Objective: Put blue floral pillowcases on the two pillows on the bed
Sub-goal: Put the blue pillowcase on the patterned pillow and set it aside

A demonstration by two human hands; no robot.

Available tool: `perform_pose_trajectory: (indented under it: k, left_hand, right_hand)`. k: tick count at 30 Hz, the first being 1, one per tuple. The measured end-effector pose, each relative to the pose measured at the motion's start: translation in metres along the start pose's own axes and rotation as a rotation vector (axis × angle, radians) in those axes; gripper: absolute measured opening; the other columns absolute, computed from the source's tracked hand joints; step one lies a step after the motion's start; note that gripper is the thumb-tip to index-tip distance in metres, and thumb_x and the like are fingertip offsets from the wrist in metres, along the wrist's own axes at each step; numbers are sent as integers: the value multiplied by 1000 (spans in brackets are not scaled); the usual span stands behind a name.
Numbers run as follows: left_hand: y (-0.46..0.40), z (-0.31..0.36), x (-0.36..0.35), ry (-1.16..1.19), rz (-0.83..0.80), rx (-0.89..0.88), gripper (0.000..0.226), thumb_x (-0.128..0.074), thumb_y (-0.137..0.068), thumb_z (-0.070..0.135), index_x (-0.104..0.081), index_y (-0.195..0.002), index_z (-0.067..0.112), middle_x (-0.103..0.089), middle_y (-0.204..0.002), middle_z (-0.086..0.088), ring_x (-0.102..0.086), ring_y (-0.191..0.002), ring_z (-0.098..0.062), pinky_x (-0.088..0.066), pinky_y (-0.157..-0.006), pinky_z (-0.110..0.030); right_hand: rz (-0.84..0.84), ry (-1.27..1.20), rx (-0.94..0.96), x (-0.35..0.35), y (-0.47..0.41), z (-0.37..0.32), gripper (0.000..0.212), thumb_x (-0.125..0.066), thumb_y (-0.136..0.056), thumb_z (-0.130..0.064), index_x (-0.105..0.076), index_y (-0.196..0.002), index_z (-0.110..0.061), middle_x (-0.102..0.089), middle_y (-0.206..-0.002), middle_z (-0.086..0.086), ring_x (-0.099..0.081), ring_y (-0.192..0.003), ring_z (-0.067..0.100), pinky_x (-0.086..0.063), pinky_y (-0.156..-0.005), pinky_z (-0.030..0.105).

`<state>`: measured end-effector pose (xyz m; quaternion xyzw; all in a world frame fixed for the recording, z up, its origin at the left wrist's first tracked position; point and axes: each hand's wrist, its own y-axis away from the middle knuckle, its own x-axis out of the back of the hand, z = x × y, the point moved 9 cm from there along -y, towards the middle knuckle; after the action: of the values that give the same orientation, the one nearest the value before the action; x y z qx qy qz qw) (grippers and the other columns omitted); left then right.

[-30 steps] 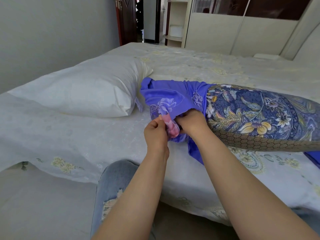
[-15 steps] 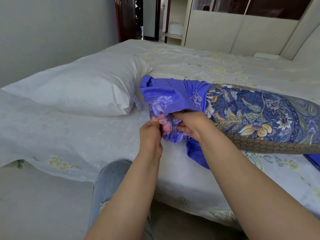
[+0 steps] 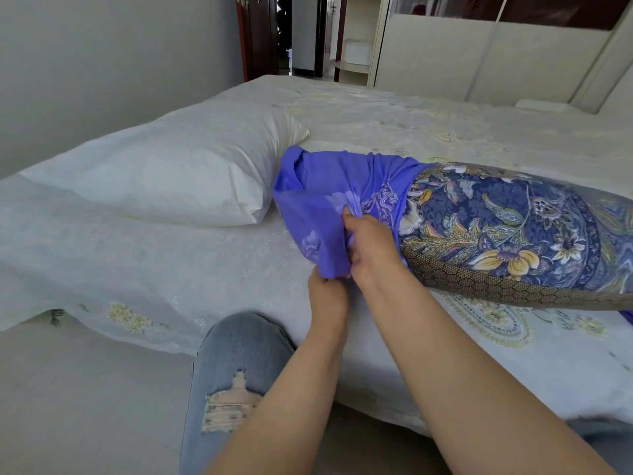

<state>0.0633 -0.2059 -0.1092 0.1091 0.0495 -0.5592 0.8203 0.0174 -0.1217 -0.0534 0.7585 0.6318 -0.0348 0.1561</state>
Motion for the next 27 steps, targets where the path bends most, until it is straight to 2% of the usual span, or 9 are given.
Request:
perform_pose_trajectory:
  k: [3,7,11,14,16,18,22,24,27]
  left_hand:
    - [1,-2,-23,224,-106,168,7,-52,-73,17,-53,-69,21,-48,-56,7,-38,-51,-5,-31,-49,-20]
    - [1,-11,-30,281,-165,268,4,-48,-62,12,-48,-63,16,-42,-49,2,-33,-45,-10,-27,-50,-25]
    - [-3,-37,-4,208,-77,336,21,-40,-85,0,-50,-72,13,-44,-58,0,-34,-51,-13,-31,-48,-21]
    - [-6,-20,38,249,170,184,23,-38,-99,24,-52,-83,15,-54,-74,1,-52,-66,-16,-44,-59,-26]
    - [-11,-4,39,254,97,119,30,-39,-100,39,-55,-98,13,-64,-89,-2,-62,-79,-19,-51,-73,-33]
    - [-19,-1,30,198,-18,132,26,-49,-98,29,-58,-104,5,-66,-88,-8,-62,-76,-20,-53,-70,-31]
    - [-24,-7,23,257,-56,238,27,-51,-95,9,-57,-114,-10,-65,-92,-16,-61,-79,-23,-55,-68,-29]
    - [-24,-10,18,316,-80,299,22,-44,-95,3,-60,-103,-9,-66,-92,-16,-63,-77,-24,-56,-67,-29]
    - [-20,-15,26,314,-19,370,25,-38,-94,-3,-55,-77,4,-60,-71,-8,-56,-59,-18,-47,-53,-23]
  right_hand:
    - [-76,-149,-102,-1,1,-3,18,-55,-94,-15,-66,-103,-5,-69,-95,9,-65,-87,23,-55,-76,32]
    - [-50,122,47,12,-7,-16,15,-55,-94,-17,-66,-93,-8,-69,-96,16,-66,-91,31,-53,-85,44]
    - [-24,258,125,16,-3,-3,31,-54,-95,-23,-62,-92,7,-65,-86,27,-58,-75,23,-47,-71,37]
    - [23,326,208,20,-2,-4,33,-51,-95,-28,-55,-72,-6,-47,-68,14,-41,-65,18,-35,-63,32]
    - [59,376,252,18,1,-3,35,-47,-96,-29,-49,-63,-17,-48,-64,6,-41,-64,17,-36,-63,32]
    - [75,310,227,18,4,3,35,-45,-98,-30,-56,-67,-18,-59,-69,2,-51,-65,15,-44,-64,31]
    - [11,88,53,20,3,18,32,-52,-95,-33,-63,-84,-4,-63,-81,21,-58,-72,23,-50,-64,42]
    - [-5,109,62,22,6,15,29,-58,-91,-33,-60,-78,-8,-58,-81,23,-55,-74,23,-50,-65,45]
    - [-30,243,157,21,13,2,27,-66,-86,-25,-54,-68,-9,-49,-73,12,-45,-70,19,-40,-62,32]
